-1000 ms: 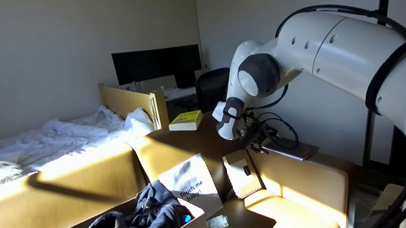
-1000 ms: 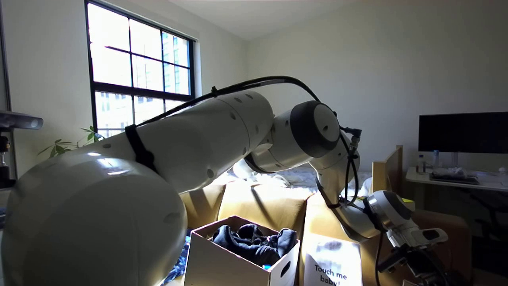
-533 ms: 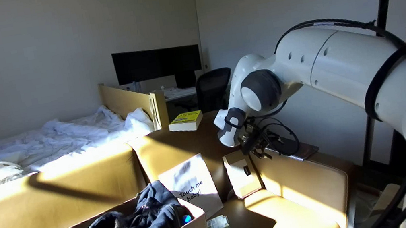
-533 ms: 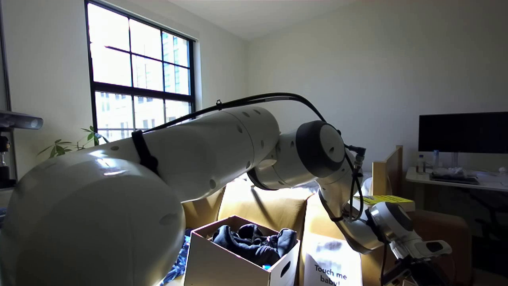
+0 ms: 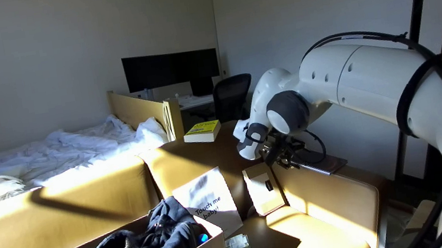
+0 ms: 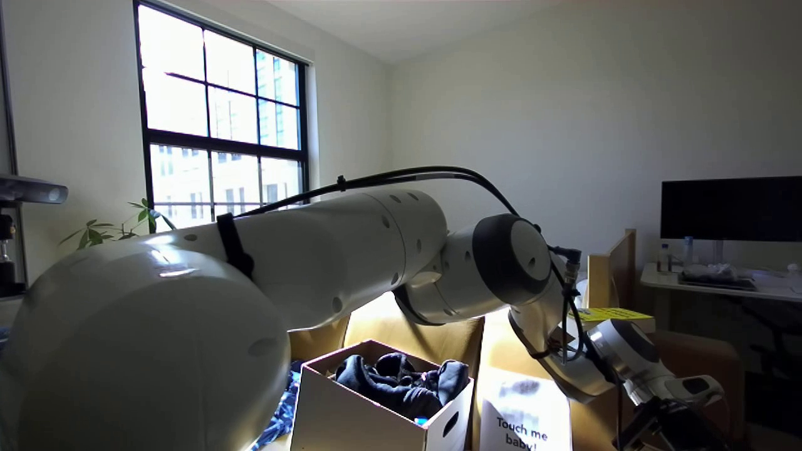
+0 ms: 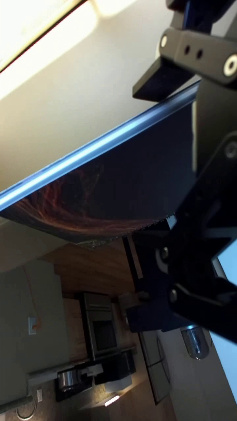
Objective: Pick up the book and put it in the box
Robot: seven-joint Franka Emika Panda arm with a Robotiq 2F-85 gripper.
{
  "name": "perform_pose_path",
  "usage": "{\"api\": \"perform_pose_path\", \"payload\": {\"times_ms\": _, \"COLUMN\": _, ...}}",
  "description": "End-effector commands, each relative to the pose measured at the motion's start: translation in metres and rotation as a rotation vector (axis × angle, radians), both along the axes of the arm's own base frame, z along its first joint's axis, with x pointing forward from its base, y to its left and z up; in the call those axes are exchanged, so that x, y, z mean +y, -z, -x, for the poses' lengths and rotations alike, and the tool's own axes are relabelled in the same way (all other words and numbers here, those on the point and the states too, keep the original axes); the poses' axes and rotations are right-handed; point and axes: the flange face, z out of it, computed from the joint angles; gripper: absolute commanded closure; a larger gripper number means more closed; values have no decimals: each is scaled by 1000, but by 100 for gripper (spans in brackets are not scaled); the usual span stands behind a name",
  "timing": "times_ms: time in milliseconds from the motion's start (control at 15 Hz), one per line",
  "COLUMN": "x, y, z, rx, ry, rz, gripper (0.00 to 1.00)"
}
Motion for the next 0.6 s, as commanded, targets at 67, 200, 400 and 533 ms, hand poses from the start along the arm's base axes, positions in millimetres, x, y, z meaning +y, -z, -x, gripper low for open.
{"api": "perform_pose_path", "payload": {"times_ms": 67, "x": -10, "y": 3, "z": 1, "rx": 109, "ry": -11, "rz": -23, "gripper": 0}}
{"api": "perform_pose_path", "payload": {"times_ms": 200, "x": -10, "y": 5, "z": 1, "rx": 142, "ry": -16, "rz": -39, "gripper": 0}}
{"api": "perform_pose_path", "payload": {"times_ms": 400, "x": -11, "y": 0, "z": 2, "rx": 166, "ry": -15, "rz": -44, "gripper": 0}}
{"api": "perform_pose_path", "payload": {"times_ms": 533, "x": -13, "y": -2, "z": 1, "rx": 163, "ry": -21, "rz": -38, "gripper": 0}}
